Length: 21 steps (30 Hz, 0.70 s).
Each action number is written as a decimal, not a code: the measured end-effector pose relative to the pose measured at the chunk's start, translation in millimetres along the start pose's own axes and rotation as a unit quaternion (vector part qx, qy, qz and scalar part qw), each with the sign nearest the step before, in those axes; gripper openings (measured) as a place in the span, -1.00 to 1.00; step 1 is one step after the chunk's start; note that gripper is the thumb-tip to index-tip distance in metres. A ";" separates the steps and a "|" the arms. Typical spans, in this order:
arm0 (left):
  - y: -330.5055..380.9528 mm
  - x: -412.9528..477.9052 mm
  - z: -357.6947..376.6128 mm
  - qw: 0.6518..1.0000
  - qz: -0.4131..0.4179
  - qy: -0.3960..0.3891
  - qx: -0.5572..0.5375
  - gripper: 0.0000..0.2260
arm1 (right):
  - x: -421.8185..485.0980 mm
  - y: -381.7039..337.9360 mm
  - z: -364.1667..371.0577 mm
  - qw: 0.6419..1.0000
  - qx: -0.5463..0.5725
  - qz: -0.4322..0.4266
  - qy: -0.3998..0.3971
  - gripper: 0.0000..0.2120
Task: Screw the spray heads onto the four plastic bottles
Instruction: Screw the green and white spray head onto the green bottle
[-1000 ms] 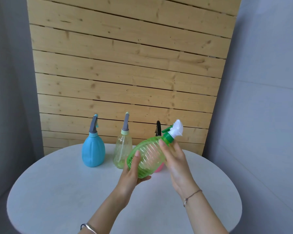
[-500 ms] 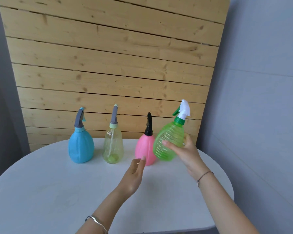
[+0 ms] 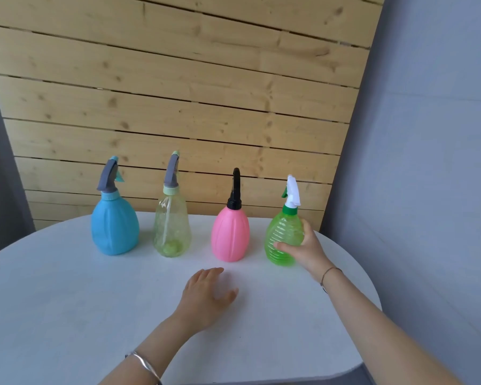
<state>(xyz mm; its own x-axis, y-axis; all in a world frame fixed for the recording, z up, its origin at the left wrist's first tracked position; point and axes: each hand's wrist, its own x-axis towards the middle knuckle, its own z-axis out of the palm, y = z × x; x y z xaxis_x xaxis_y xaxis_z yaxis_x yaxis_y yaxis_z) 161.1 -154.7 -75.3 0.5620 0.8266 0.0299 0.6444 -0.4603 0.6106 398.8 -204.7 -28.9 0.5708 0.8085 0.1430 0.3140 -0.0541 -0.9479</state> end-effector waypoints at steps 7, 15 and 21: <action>-3.0 1.7 0.0 1.000 -0.008 0.001 -0.010 -0.46 | 11.6 17.5 0.8 1.000 0.010 0.004 -0.027 -0.34; -3.4 2.3 2.8 1.000 -0.002 0.002 0.005 -0.46 | 15.8 23.8 -4.1 0.999 -0.012 -0.016 -0.049 -0.23; -3.2 2.1 3.8 1.000 0.003 0.003 0.012 -0.46 | 16.0 24.9 -4.0 0.998 -0.014 -0.032 -0.046 -0.26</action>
<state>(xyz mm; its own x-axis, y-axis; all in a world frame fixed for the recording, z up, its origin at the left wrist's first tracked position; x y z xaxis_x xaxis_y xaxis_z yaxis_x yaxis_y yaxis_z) 162.2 -152.7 -80.3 0.5625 0.8259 0.0388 0.6537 -0.4729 0.5908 418.8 -195.5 -49.0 0.4770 0.8614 0.1745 0.3696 -0.0164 -0.9291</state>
